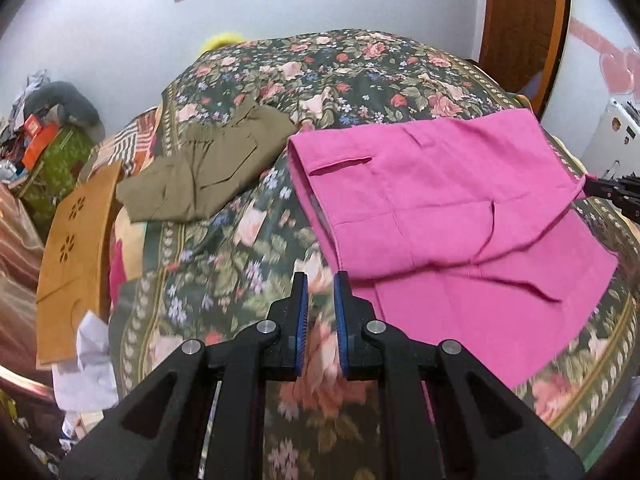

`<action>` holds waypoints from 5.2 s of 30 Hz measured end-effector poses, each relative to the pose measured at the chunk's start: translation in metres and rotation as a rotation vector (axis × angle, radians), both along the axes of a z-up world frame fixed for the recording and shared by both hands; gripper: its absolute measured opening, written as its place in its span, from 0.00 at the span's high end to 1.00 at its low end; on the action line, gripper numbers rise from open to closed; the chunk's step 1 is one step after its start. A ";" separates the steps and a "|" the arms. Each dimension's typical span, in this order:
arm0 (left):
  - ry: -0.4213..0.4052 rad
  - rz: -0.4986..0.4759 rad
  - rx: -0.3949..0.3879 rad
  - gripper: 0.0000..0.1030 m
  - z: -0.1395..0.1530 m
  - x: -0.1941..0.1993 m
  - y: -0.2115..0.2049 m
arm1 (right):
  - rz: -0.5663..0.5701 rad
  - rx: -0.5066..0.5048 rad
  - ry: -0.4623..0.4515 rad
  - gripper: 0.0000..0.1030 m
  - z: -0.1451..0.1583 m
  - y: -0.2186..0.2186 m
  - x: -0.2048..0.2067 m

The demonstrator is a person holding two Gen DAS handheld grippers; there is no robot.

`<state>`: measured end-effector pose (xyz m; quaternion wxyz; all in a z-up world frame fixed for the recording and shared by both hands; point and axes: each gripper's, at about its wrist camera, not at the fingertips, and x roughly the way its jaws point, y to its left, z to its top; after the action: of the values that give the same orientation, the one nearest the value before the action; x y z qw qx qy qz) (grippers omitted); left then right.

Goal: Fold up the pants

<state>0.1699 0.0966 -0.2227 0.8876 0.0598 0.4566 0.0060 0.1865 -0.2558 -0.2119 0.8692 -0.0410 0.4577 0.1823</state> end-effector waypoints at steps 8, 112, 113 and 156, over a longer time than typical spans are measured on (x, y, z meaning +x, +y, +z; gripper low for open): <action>-0.031 -0.026 -0.048 0.87 0.030 -0.011 0.001 | 0.025 -0.061 -0.035 0.62 0.021 -0.002 -0.029; 0.039 -0.011 -0.129 0.31 0.020 -0.019 -0.019 | -0.026 0.119 0.100 0.65 -0.001 -0.017 -0.055; 0.034 -0.003 -0.131 0.31 0.023 -0.013 -0.016 | -0.032 0.126 0.079 0.64 0.005 -0.018 -0.049; 0.047 0.008 -0.187 0.35 0.011 0.089 -0.011 | 0.084 0.199 0.074 0.57 0.014 0.047 0.073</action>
<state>0.2584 0.0853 -0.2112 0.8783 -0.0248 0.4763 -0.0346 0.2596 -0.2084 -0.1976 0.8431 0.0332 0.4670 0.2647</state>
